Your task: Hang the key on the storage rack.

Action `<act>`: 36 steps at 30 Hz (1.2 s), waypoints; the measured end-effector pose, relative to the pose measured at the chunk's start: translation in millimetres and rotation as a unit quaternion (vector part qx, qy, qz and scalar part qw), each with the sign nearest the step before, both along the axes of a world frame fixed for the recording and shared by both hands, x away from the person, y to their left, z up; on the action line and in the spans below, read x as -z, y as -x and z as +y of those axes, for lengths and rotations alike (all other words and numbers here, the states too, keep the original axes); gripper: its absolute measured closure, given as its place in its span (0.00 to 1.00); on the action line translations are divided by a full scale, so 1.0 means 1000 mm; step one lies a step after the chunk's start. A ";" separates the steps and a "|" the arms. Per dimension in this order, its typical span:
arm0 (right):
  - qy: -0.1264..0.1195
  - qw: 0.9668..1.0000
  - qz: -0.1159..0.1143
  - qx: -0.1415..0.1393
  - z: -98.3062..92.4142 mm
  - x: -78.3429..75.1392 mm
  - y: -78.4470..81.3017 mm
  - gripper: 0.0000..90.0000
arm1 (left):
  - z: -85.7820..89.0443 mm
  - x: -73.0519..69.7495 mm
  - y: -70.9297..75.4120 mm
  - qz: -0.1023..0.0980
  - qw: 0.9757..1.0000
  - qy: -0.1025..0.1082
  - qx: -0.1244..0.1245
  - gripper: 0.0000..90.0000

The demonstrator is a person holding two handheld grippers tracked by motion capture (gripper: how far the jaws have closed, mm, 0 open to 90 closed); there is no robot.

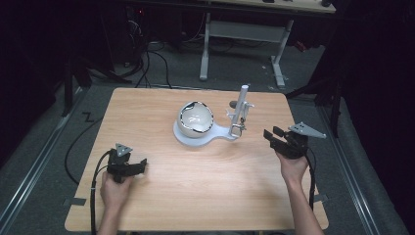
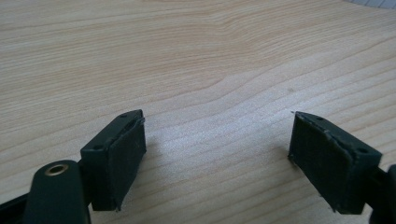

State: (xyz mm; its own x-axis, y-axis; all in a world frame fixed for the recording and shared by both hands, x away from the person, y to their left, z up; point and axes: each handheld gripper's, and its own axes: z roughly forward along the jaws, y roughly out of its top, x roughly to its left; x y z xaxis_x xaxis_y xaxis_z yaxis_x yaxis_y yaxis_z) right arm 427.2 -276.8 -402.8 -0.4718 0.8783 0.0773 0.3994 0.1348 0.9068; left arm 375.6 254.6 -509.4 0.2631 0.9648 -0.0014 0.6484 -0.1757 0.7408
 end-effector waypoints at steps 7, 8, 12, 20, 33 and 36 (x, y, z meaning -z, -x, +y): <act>-0.003 1.000 0.002 0.005 -0.006 0.004 0.003 0.60 | 0.000 0.000 0.000 0.000 1.000 0.000 0.000 0.21; -0.004 1.000 0.002 0.005 -0.006 0.004 0.004 0.60 | 0.000 0.000 0.000 0.000 1.000 0.000 0.000 0.21; -0.004 1.000 0.003 0.007 -0.008 0.005 0.005 0.60 | 0.000 0.000 0.000 0.000 1.000 0.000 0.000 0.21; -0.007 1.000 0.009 0.014 -0.016 0.010 0.009 0.59 | 0.000 0.000 0.000 0.000 1.000 0.000 0.000 0.21; -0.011 0.999 0.023 0.022 -0.024 0.021 0.013 0.59 | 0.000 0.000 0.000 0.000 1.000 0.000 0.000 0.21; -0.013 0.999 0.029 0.022 -0.025 0.026 0.014 0.59 | 0.000 0.000 0.000 0.000 1.000 0.000 0.000 0.21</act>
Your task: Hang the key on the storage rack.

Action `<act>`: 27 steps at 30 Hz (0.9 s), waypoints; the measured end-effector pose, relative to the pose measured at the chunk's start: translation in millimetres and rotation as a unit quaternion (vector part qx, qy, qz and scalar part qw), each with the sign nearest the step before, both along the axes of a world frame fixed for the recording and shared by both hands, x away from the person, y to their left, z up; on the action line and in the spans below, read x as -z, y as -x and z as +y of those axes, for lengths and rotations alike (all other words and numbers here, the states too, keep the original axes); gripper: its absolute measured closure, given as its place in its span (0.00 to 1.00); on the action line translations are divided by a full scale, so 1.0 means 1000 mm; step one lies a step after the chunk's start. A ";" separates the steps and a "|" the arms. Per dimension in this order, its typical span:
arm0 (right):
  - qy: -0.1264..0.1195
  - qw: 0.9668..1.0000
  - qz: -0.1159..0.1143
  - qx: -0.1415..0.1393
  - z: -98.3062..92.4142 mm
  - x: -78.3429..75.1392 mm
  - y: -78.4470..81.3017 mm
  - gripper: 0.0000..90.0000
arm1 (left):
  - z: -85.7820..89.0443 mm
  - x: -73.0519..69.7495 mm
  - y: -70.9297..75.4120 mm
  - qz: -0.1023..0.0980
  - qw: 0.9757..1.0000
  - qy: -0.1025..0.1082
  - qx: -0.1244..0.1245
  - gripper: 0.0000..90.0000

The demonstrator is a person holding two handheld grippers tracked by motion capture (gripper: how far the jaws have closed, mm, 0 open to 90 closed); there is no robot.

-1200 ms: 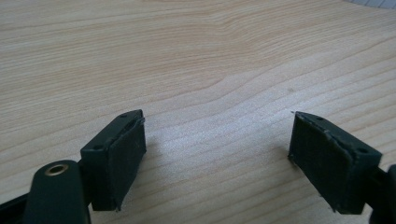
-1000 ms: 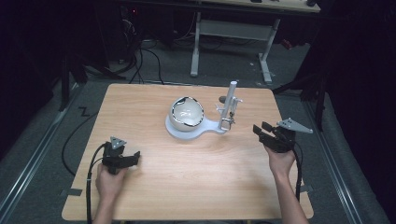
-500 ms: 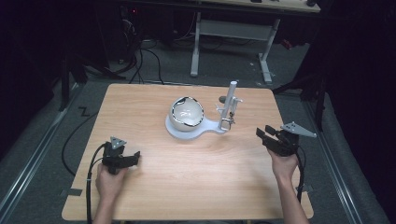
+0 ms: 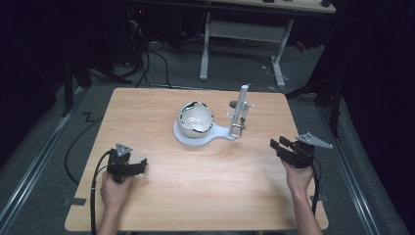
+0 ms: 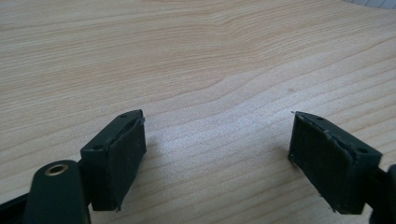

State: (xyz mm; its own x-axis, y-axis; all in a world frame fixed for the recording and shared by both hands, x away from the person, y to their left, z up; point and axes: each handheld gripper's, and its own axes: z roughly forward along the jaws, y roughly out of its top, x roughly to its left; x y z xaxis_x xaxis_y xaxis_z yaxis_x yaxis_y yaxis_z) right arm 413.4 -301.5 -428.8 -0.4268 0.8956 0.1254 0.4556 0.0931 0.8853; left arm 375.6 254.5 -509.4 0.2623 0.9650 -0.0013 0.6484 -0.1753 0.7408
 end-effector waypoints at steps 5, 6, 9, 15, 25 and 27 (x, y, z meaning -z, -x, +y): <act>-0.001 1.000 0.008 0.001 0.000 0.008 0.001 0.59 | 0.000 0.000 0.000 0.000 1.000 0.000 0.000 0.21; -0.001 1.000 0.008 0.001 0.000 0.008 0.001 0.59 | 0.000 0.000 0.000 0.000 1.000 0.000 0.000 0.21; 0.000 1.000 0.013 0.001 0.000 0.012 0.001 0.59 | 0.000 0.000 0.000 0.000 1.000 0.000 0.000 0.21; 0.004 1.000 0.019 0.003 0.001 0.017 0.001 0.60 | 0.000 0.000 0.000 0.000 1.000 0.000 0.000 0.21; 0.019 0.999 0.030 0.002 0.008 0.029 -0.003 0.60 | 0.000 0.000 0.000 0.000 1.000 0.000 0.000 0.21; 0.024 0.999 0.032 0.002 0.010 0.030 -0.004 0.60 | 0.000 0.000 0.000 0.000 1.000 0.000 0.000 0.21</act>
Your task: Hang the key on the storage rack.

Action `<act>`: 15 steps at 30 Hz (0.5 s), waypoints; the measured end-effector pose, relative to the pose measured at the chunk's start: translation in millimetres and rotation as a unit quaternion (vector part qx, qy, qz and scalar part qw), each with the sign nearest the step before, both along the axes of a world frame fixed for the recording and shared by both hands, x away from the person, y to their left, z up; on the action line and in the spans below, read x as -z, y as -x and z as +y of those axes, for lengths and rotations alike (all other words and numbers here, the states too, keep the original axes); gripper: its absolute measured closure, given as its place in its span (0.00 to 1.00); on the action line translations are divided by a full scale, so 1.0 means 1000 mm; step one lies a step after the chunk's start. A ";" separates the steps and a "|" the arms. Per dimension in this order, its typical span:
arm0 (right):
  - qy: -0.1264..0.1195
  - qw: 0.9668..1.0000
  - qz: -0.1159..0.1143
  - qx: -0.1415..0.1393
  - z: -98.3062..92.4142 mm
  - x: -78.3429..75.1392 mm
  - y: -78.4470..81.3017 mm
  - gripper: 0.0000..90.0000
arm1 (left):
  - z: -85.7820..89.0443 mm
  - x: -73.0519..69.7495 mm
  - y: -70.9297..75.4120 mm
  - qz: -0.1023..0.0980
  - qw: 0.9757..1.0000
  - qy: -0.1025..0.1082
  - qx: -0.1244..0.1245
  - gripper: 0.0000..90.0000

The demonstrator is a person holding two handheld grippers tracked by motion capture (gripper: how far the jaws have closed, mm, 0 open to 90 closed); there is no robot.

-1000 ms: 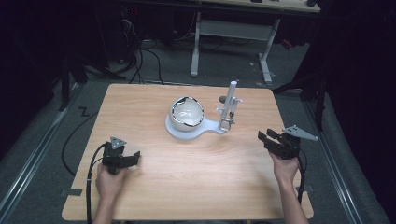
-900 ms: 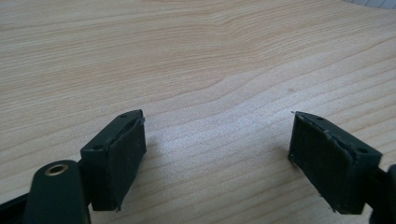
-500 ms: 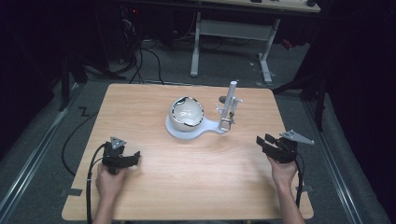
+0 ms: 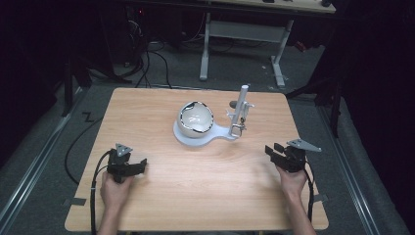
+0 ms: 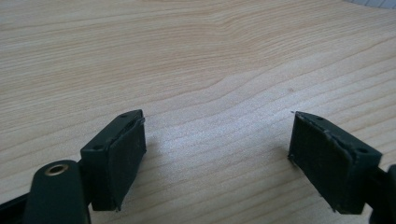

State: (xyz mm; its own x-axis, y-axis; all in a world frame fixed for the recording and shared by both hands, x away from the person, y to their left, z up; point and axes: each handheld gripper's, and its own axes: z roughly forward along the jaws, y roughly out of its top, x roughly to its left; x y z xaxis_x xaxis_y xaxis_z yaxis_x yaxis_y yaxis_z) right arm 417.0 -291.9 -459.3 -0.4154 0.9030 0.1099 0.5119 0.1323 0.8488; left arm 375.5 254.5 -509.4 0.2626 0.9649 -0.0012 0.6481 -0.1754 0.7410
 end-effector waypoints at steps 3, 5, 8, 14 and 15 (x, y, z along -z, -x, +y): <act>0.007 1.000 0.002 -0.001 0.003 0.003 -0.002 0.60 | 0.000 0.000 0.000 0.000 1.000 0.000 0.000 0.21; 0.010 1.000 0.004 0.000 0.004 0.005 -0.003 0.60 | 0.000 0.000 0.000 0.000 1.000 0.000 0.000 0.21; 0.017 1.000 0.005 0.002 0.007 0.009 -0.006 0.59 | 0.000 0.000 0.000 0.000 1.000 0.000 0.000 0.21; 0.032 0.999 0.019 0.002 0.012 0.018 -0.011 0.58 | 0.000 0.000 0.000 0.000 1.000 0.000 0.000 0.21; 0.036 0.999 0.021 0.002 0.013 0.020 -0.012 0.58 | 0.000 0.000 0.000 0.000 1.000 0.000 0.000 0.21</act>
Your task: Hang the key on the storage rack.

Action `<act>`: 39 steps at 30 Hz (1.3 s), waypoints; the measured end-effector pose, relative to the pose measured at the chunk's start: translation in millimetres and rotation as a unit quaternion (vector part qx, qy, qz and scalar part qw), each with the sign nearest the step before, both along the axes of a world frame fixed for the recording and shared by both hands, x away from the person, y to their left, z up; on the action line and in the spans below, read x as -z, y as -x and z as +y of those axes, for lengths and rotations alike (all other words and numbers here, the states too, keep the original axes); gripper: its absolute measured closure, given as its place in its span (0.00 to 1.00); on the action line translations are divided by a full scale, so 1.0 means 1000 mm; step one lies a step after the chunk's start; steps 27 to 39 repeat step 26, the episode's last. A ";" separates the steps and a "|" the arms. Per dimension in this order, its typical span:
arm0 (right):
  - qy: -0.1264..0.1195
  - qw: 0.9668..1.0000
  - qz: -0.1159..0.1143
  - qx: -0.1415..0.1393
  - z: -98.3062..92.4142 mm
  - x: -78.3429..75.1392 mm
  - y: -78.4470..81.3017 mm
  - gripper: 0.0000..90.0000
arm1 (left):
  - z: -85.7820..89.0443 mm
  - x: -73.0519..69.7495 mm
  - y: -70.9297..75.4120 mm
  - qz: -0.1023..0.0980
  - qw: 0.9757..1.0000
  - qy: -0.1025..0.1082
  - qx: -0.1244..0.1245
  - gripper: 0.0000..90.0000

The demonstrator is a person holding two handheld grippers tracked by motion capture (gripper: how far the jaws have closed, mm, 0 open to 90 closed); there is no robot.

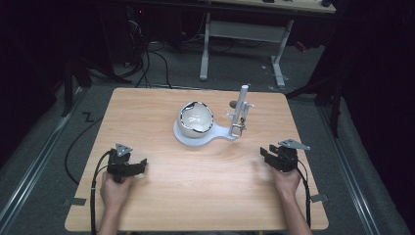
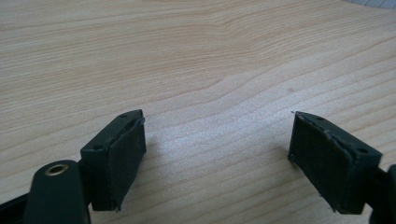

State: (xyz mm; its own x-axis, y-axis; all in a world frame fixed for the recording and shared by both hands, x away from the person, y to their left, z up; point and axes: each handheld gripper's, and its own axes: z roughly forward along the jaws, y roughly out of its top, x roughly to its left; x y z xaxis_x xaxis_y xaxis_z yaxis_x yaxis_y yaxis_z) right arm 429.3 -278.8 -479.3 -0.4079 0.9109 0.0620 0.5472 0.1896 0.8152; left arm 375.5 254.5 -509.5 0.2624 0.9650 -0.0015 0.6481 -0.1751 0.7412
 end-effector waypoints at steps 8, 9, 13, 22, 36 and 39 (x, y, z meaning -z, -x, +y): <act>0.020 1.000 0.017 0.004 0.004 0.011 -0.006 0.57 | 0.000 0.000 0.000 0.000 1.000 0.000 0.000 0.21; 0.024 1.000 0.018 0.005 0.005 0.012 -0.006 0.57 | 0.000 0.000 0.000 0.000 1.000 0.000 0.000 0.21; 0.029 0.999 0.026 0.004 0.007 0.016 -0.007 0.56 | 0.000 0.000 0.000 0.000 1.000 0.000 0.000 0.21; 0.059 0.997 0.039 0.007 0.014 0.024 -0.012 0.49 | 0.000 0.000 0.000 0.000 1.000 0.000 0.000 0.21; 0.058 0.997 0.040 0.008 0.014 0.024 -0.012 0.48 | 0.000 0.000 0.000 0.000 1.000 0.000 0.001 0.21; 0.058 0.997 0.040 0.008 0.014 0.024 -0.012 0.48 | 0.000 0.000 0.000 0.000 1.000 0.000 0.001 0.21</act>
